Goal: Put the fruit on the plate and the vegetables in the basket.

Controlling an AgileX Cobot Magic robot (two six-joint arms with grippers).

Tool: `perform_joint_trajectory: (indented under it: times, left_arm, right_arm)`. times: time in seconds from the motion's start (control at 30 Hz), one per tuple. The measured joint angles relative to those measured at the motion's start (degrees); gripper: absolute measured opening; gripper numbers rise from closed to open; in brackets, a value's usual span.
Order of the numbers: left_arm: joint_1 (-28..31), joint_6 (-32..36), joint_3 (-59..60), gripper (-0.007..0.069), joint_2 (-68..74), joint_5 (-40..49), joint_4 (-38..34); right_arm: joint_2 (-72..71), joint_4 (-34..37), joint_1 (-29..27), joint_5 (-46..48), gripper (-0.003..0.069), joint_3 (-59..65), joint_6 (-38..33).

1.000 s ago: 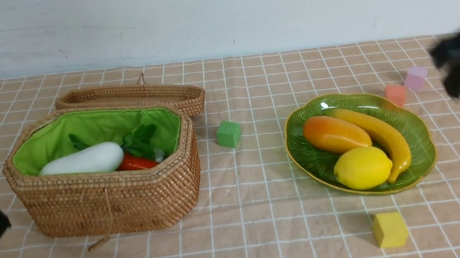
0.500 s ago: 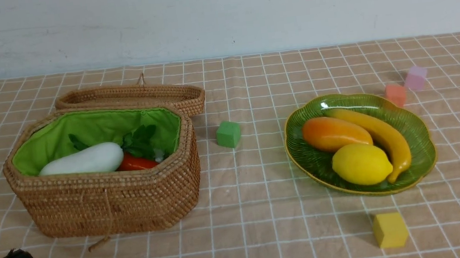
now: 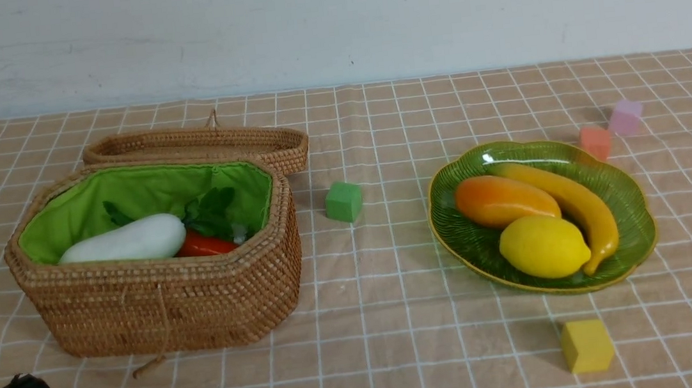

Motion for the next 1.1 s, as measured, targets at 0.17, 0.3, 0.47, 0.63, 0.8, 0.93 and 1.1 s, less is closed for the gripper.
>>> perform_joint_trajectory:
  times: [0.17,0.3,0.47,0.63,0.8,0.93,1.1]
  left_arm:
    - [0.00,-0.02,0.00,0.0022,0.00,0.05,0.00]
    - [0.00,-0.02,0.00,0.0023,0.00,0.73,0.00]
    - [0.00,-0.02,0.00,0.0026,0.00,1.03,0.00]
    - [0.00,-0.02,0.00,0.0030,0.00,1.09,0.00]
    - [0.00,-0.02,0.00,0.0036,0.00,1.03,0.00]
    - [0.00,-0.02,0.00,0.0036,0.00,1.03,0.00]
    - [0.00,-0.02,0.00,0.0039,0.00,1.03,0.00]
  right_arm:
    - [-2.86,-5.66,-2.34,-18.95,-0.0003,9.54,-2.43]
    - [-9.71,-7.64,-5.94,-26.44,-0.0003,20.78,-3.49]
    - [-19.67,-8.74,-7.40,-26.88,-0.0003,32.07,-3.67]
    - [-20.65,-9.10,-7.40,-26.50,-0.0003,32.12,-3.94]
    - [-20.65,-9.28,-7.40,-26.42,-0.0002,32.12,-3.94]
    - [-20.65,-9.28,-7.40,-26.38,-0.0001,32.12,-3.94]
    - [-20.65,-9.28,-7.40,-26.38,0.0000,32.12,-3.94]
